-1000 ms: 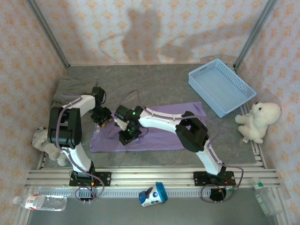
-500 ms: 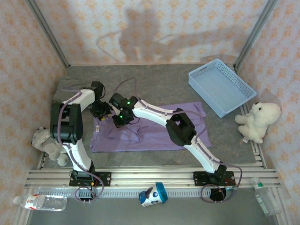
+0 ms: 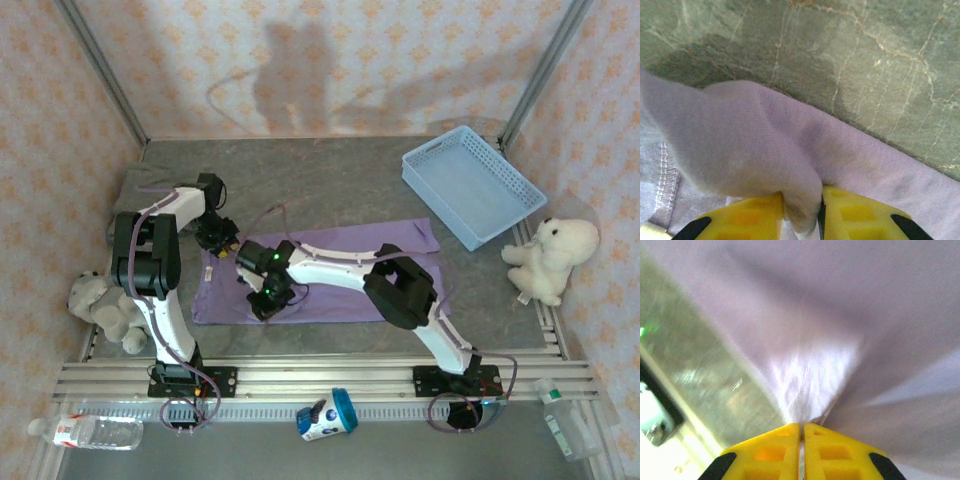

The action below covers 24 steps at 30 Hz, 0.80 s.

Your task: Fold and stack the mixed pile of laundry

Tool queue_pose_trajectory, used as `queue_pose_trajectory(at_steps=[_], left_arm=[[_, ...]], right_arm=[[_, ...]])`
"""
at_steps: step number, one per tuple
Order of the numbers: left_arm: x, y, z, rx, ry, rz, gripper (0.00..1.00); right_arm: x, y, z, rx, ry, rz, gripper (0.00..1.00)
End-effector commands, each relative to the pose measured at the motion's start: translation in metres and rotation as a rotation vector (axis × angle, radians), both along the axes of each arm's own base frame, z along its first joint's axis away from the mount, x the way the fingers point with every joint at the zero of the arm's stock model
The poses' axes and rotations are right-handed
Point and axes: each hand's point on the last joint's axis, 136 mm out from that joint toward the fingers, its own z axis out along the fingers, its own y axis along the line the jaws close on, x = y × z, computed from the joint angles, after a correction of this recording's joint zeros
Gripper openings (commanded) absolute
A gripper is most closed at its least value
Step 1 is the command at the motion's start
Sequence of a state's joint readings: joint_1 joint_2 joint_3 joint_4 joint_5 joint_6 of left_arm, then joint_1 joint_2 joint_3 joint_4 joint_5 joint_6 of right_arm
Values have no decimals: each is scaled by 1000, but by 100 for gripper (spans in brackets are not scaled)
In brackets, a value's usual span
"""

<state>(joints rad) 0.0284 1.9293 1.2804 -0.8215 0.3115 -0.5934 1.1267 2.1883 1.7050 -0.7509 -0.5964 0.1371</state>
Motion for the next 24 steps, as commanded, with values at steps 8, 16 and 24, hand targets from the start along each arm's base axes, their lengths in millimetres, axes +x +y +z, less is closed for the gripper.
queue_pose_trajectory(at_steps=[8, 16, 24], left_arm=[[-8, 9, -24, 29, 67, 4, 25], [-10, 9, -27, 29, 75, 1, 24], [-9, 8, -27, 24, 78, 0, 24]], right_arm=[[62, 1, 48, 56, -122, -177, 11], [76, 24, 19, 41, -160, -221, 11], [21, 50, 4, 72, -46, -96, 20]])
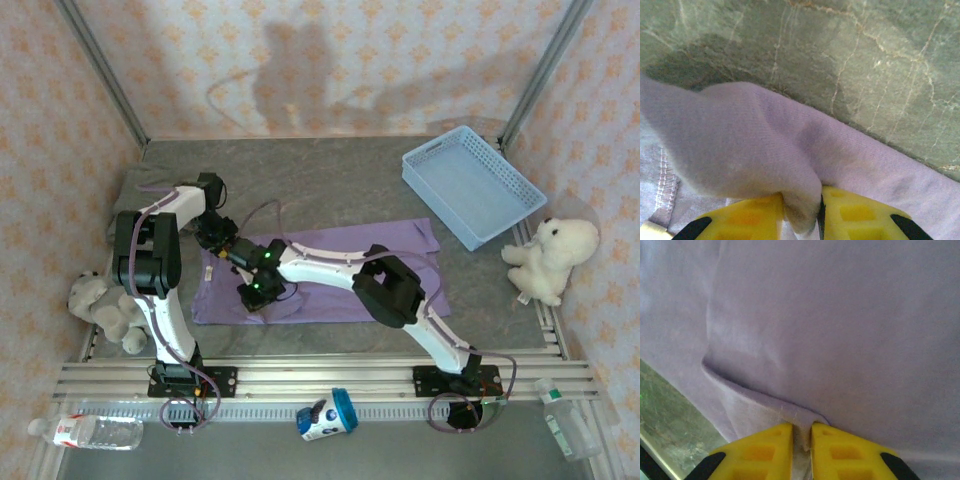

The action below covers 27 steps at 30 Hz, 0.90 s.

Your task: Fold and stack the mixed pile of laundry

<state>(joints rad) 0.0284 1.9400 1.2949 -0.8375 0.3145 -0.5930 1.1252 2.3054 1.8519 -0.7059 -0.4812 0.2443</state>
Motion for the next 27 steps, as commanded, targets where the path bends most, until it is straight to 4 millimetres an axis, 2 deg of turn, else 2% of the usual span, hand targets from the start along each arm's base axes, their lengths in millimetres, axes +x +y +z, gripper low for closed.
queue_pose_trajectory(at_steps=[1, 5, 8, 11, 14, 17, 20, 21, 22, 24, 27], left_arm=[[-9, 8, -26, 28, 66, -2, 24], [-7, 9, -27, 30, 71, -7, 24], [-7, 8, -28, 26, 73, -6, 24], [-5, 7, -25, 22, 70, -6, 24], [1, 6, -13, 11, 49, -12, 29], [13, 3, 12, -7, -9, -28, 42], [26, -3, 48, -41, -77, -44, 50], [30, -5, 61, -50, -105, -46, 52], [32, -7, 78, -56, -144, -49, 53], [32, -11, 100, -65, -194, -57, 54], [22, -25, 121, -82, -240, -78, 55]], right_arm=[[-25, 24, 29, 107, 41, 73, 21], [-56, 34, 68, 165, 18, 205, 23], [-59, 29, 78, 169, 21, 213, 23], [-45, 19, 79, 156, 5, 159, 22], [-13, 0, 82, 134, -32, 36, 22], [31, -34, 92, 106, -111, -130, 24], [69, -84, 100, 43, -185, -266, 30], [82, -108, 100, 2, -216, -315, 33], [91, -126, 100, -31, -231, -352, 35], [108, -167, 99, -89, -255, -426, 40], [125, -221, 93, -176, -266, -526, 48]])
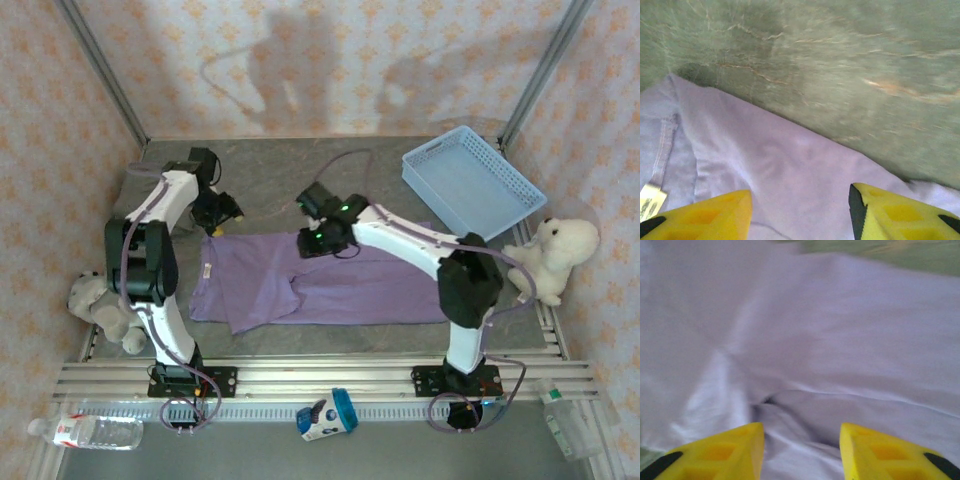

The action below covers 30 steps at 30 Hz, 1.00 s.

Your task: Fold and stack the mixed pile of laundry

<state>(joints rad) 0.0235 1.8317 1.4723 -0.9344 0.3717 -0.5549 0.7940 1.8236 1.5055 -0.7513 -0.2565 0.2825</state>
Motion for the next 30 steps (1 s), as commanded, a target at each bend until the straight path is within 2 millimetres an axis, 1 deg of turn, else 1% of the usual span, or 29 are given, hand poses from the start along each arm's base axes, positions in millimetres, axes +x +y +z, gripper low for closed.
queue_pose_trajectory(at_steps=[1, 2, 4, 5, 7, 9, 12, 16, 19, 22, 24, 26, 28, 29, 30], left_arm=[[-21, -22, 40, -32, -52, -39, 55], [-28, -29, 40, -34, -55, -43, 55], [-45, -46, 34, -48, -55, -23, 55], [-52, -55, 28, -61, -54, -8, 55], [-72, -73, 11, -82, -39, 33, 54], [-87, -85, -6, -85, -23, 73, 54], [-107, -90, -32, -62, 21, 119, 54], [-117, -92, -55, -40, 80, 121, 54], [-117, -92, -67, -21, 127, 108, 54], [-112, -85, -80, 45, 154, 95, 53], [-103, -83, -91, 83, 172, 82, 52], [-94, -86, -104, 98, 209, 61, 50], [-80, -89, -114, 113, 230, 47, 45], [-74, -90, -122, 127, 245, 36, 43], [-62, -92, -123, 134, 235, 29, 42]], right_arm=[[11, -67, -7, -154, -21, -128, 50], [14, -80, -10, -168, -13, -152, 52], [17, -103, -23, -189, 21, -198, 56], [17, -110, -28, -195, 36, -213, 57], [18, -122, -42, -217, 64, -241, 58], [19, -126, -53, -221, 85, -266, 59], [20, -129, -72, -236, 118, -307, 60], [21, -136, -94, -297, 163, -353, 60], [18, -140, -104, -324, 188, -380, 58], [12, -147, -108, -338, 196, -422, 57], [5, -151, -110, -336, 211, -450, 55], [-4, -154, -112, -327, 230, -480, 54], [-14, -159, -113, -325, 248, -515, 52], [-19, -160, -112, -319, 258, -533, 51], [-24, -162, -112, -310, 271, -550, 51]])
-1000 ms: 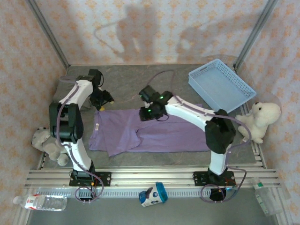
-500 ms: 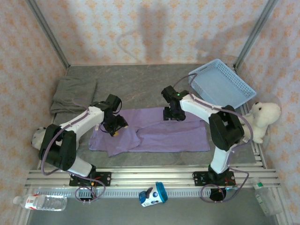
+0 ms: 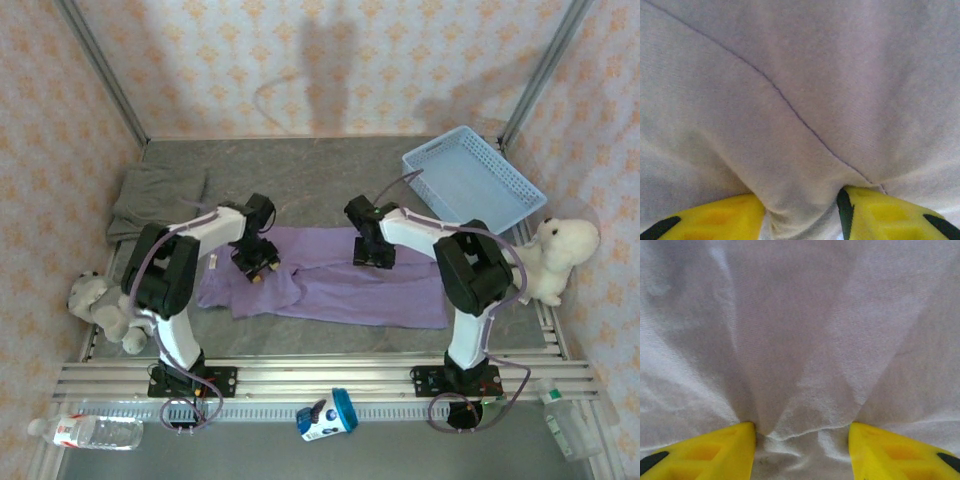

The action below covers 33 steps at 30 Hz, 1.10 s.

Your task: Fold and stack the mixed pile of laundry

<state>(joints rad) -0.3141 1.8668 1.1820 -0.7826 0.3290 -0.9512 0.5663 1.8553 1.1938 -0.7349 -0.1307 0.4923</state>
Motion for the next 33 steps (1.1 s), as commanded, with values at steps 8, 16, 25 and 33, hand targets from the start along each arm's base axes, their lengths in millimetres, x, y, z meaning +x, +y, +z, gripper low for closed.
queue_pose_trajectory(at_steps=[8, 16, 25, 33], left_arm=[[140, -17, -18, 107, -104, -256, 45], [227, -65, 27, -50, -302, -449, 55], [211, -68, 108, -142, -409, -423, 60], [183, -86, 93, -184, -386, -355, 60]], right_arm=[[-54, -2, -1, 94, 92, -229, 47], [-59, 98, 20, 354, 127, -106, 48], [-10, 75, 93, 388, -29, -6, 52], [-19, -13, 71, 291, 26, 12, 52]])
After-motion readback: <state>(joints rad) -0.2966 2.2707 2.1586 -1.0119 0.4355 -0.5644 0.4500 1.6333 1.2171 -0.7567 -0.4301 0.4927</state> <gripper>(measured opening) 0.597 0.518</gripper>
